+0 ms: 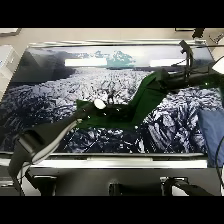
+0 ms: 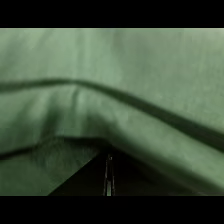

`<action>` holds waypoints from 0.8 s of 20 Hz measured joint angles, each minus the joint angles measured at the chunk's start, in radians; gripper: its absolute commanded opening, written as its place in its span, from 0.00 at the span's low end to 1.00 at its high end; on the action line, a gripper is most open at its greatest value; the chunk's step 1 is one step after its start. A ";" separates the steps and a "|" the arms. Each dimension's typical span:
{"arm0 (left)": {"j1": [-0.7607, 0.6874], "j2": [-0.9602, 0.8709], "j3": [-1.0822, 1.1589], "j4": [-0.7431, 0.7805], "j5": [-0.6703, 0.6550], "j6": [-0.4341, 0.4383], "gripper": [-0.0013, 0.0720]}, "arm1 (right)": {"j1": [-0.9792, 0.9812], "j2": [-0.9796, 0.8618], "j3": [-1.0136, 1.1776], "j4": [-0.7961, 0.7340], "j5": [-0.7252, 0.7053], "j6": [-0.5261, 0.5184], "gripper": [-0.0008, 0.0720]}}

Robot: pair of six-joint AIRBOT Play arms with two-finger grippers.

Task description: Fold the clothes and pants, and hang the long-sleeved shirts on hangers.

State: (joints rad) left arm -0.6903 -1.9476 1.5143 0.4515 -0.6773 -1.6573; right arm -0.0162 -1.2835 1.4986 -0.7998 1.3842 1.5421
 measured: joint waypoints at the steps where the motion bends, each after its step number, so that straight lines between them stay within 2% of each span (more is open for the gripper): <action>1: -0.032 -0.008 0.000 -0.068 0.048 0.000 0.05 | 0.011 0.006 0.000 -0.008 -0.011 0.003 0.06; 5: -0.094 -0.043 0.007 -0.272 0.177 0.002 0.04 | 0.048 0.015 0.000 -0.030 -0.045 0.008 0.06; 8: -0.047 -0.044 0.010 -0.292 0.190 0.043 0.04 | 0.074 0.002 0.000 -0.042 -0.051 0.024 0.06; 10: 0.030 -0.014 0.011 -0.202 0.145 0.057 0.04 | 0.100 -0.026 0.000 -0.049 -0.065 0.035 0.06; 16: 0.386 0.197 0.012 0.293 -0.108 0.010 0.04 | 0.270 -0.165 0.000 -0.003 -0.177 0.055 0.06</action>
State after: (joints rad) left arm -0.3046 -1.7504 1.5261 0.7448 -0.7853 -1.6478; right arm 0.2539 -1.4483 1.4986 -0.8024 1.2072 1.5970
